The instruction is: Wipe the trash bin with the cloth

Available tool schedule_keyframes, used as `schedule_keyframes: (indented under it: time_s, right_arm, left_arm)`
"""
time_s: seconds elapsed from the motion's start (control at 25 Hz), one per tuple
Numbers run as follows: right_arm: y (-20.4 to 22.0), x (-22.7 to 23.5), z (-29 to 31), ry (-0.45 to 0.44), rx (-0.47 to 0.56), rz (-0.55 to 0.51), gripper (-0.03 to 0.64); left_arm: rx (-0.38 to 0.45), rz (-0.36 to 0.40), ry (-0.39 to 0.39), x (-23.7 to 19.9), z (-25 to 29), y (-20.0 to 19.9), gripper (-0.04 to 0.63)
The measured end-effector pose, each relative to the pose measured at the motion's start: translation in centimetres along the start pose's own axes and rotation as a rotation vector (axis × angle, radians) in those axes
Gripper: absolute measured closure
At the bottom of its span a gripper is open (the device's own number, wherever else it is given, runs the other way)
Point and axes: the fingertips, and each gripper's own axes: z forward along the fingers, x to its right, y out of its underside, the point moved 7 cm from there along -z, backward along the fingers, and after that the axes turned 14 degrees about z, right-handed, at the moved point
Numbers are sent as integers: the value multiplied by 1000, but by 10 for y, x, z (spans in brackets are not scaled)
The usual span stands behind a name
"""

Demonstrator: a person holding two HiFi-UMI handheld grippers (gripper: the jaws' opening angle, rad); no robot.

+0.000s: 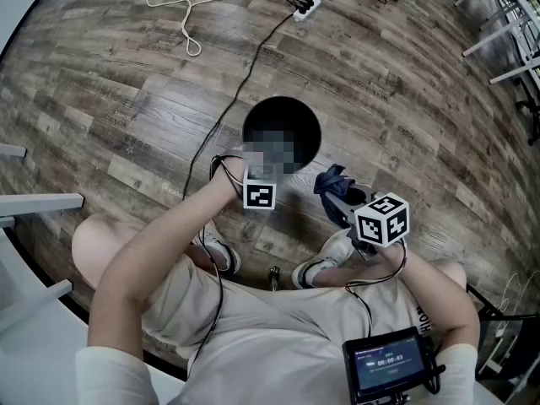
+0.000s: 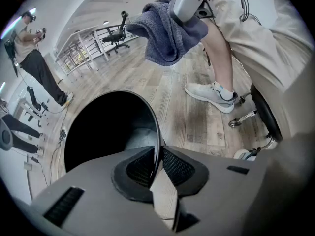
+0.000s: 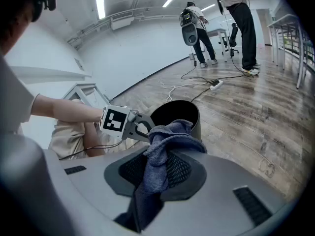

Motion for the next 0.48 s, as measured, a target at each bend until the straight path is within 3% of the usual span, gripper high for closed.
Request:
schedule_keyframes:
  time_s: [0.48]
  right_arm:
    - [5,17,82,66,-131,-180,540]
  left_arm:
    - [29,94,17,5,-2,5,548]
